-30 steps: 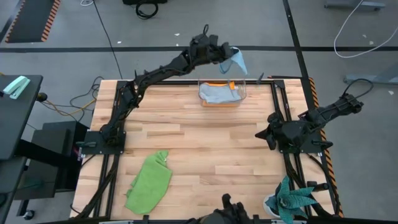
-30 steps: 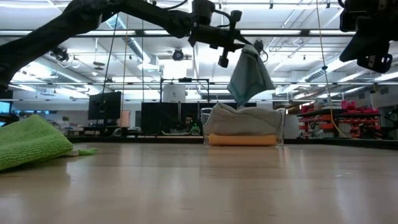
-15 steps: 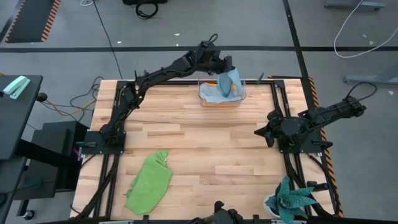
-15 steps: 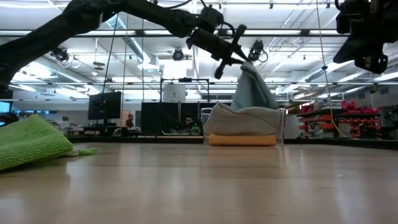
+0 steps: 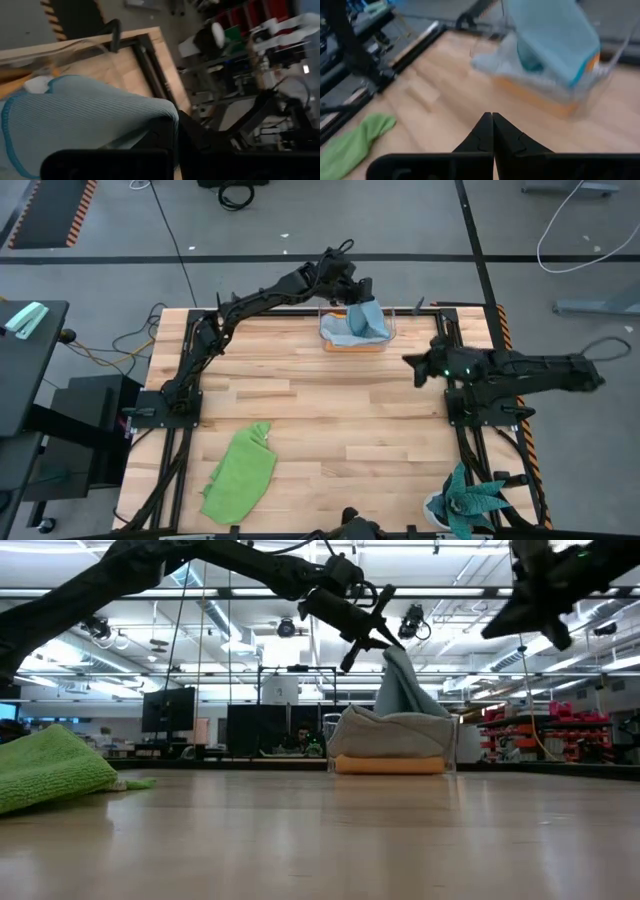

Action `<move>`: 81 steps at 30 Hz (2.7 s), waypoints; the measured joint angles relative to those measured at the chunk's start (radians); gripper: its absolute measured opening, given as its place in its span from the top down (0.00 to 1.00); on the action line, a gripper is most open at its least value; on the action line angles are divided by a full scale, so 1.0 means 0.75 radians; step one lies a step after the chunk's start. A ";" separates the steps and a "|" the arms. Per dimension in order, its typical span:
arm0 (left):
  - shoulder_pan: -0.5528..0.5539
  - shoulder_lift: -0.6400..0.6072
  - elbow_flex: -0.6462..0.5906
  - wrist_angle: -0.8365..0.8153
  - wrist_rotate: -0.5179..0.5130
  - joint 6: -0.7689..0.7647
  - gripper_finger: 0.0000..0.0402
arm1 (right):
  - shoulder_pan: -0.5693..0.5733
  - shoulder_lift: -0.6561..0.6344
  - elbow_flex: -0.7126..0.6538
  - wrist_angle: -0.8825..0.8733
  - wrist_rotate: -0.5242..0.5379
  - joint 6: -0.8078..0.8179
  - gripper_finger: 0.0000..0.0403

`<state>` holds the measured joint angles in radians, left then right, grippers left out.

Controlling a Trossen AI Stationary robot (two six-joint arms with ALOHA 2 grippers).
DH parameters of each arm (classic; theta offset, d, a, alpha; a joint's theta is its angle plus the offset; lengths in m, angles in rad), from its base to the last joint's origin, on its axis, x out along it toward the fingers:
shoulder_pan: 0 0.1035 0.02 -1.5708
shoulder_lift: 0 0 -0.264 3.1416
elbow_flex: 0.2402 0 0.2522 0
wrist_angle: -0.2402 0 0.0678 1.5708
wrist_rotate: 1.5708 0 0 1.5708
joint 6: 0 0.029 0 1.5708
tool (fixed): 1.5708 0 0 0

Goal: Fold microfiber towels
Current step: Put the blue microfiber cloth into the transparent bin

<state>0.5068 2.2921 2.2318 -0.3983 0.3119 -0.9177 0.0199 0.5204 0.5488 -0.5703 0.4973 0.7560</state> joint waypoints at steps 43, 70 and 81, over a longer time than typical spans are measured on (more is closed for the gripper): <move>0.025 0.001 -0.001 0.287 0.349 0.008 0.98 | -0.458 0.885 0.799 -0.332 -0.131 -0.521 0.61; 0.020 0.001 -0.001 0.439 0.419 -0.124 0.98 | -0.570 0.849 0.800 -0.441 -0.069 -0.450 0.50; 0.021 0.001 -0.001 0.443 0.422 -0.125 0.98 | -0.605 0.854 0.800 -0.429 -0.092 -0.444 0.50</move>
<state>0.5224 2.2925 2.2314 -0.0658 0.6280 -1.0111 -0.4336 1.1606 1.1484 -0.8919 0.4282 0.4232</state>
